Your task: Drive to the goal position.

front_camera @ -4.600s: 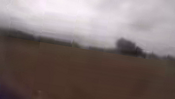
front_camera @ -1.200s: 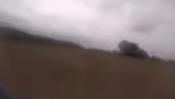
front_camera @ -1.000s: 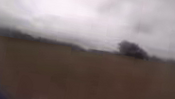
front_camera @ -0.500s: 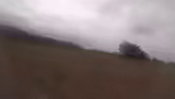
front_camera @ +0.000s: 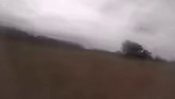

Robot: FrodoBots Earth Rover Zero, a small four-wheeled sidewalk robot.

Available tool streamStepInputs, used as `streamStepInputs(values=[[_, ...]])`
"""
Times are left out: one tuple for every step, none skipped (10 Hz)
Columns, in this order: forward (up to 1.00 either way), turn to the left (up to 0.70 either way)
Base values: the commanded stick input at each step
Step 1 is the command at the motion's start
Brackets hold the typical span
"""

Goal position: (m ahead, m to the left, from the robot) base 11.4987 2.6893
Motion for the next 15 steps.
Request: streamStepInputs(values=[[0.7, 0.0], [0.7, 0.0], [0.7, 0.0], [0.7, 0.0], [0.7, 0.0], [0.7, 0.0], [0.7, 0.0], [0.7, 0.0], [0.7, 0.0], [0.7, 0.0], [0.7, 0.0], [0.7, 0.0], [0.7, 0.0], [0.7, 0.0], [0.7, 0.0]])
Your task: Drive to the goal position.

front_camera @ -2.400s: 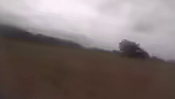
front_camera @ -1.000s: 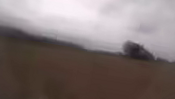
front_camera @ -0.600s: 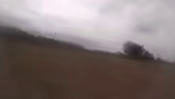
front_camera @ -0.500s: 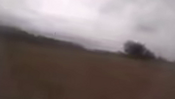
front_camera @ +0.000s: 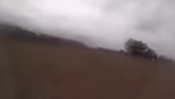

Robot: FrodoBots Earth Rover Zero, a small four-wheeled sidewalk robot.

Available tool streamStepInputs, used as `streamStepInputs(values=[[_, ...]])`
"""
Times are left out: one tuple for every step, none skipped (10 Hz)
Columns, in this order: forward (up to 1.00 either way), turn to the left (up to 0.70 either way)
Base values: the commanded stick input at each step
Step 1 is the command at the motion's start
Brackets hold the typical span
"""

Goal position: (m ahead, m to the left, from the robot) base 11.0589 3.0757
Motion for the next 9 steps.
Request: streamStepInputs(values=[[0.7, 0.0], [0.7, 0.0], [0.7, 0.0], [0.7, 0.0], [0.7, 0.0], [0.7, 0.0], [0.7, 0.0], [0.7, 0.0], [0.7, 0.0]])
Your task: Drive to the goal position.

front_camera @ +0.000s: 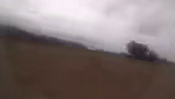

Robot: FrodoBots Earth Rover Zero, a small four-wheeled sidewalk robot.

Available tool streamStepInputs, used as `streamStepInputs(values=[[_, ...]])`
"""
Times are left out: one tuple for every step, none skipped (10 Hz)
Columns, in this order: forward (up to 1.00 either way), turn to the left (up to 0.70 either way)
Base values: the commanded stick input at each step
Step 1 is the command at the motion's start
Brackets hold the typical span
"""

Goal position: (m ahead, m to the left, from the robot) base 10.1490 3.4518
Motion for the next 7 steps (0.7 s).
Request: streamStepInputs(values=[[0.7, 0.0], [0.7, 0.0], [0.7, 0.0], [0.7, 0.0], [0.7, 0.0], [0.7, 0.0], [0.7, 0.0]])
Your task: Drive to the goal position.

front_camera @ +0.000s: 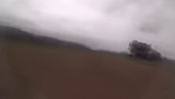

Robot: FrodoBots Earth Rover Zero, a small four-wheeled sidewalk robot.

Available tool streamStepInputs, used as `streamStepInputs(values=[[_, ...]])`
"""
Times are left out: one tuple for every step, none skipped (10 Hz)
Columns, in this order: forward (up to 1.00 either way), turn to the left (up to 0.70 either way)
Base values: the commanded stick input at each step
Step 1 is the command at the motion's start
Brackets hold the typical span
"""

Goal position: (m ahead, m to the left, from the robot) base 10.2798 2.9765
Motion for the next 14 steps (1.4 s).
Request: streamStepInputs(values=[[0.7, 0.0], [0.7, 0.0], [0.7, 0.0], [0.7, 0.0], [0.7, 0.0], [0.7, 0.0], [0.7, 0.0], [0.7, 0.0], [0.7, 0.0], [0.7, 0.0], [0.7, 0.0], [0.7, 0.0], [0.7, 0.0], [0.7, 0.0]])
